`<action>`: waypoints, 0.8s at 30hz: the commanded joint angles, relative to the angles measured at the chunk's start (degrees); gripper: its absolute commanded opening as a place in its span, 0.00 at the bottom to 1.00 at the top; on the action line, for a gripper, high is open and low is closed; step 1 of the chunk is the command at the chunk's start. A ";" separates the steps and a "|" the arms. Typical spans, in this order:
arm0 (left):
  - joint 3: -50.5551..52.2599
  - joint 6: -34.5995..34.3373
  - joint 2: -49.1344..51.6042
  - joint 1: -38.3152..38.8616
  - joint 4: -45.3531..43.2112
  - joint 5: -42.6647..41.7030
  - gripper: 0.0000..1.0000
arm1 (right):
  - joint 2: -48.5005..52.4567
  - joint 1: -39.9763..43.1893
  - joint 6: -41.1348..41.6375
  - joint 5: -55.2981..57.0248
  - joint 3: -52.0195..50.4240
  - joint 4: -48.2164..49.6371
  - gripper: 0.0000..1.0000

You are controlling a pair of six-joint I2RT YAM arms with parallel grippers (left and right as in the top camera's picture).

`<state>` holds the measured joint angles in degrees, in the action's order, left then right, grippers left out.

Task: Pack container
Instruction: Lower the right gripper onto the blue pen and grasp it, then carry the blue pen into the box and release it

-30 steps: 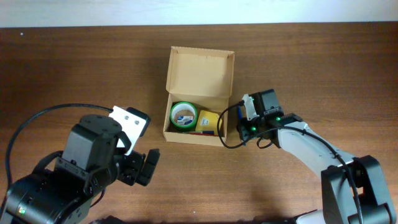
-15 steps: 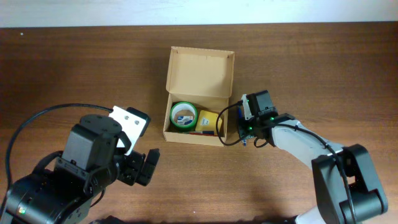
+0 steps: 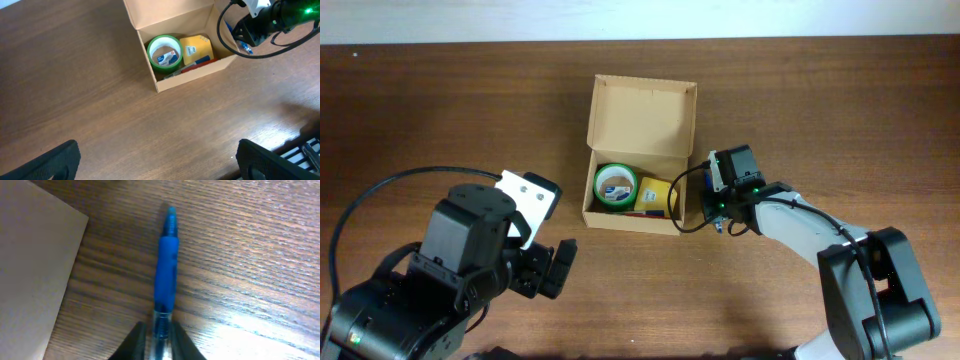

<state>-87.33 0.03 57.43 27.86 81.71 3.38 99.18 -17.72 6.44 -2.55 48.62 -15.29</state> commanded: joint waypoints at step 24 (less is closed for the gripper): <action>-0.81 0.87 -0.20 0.26 0.02 -0.46 1.00 | -5.77 -0.24 1.99 -0.37 12.46 -17.31 0.04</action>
<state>-87.33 0.03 57.43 27.86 81.71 3.36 97.32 -17.72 7.77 -2.81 56.95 -31.53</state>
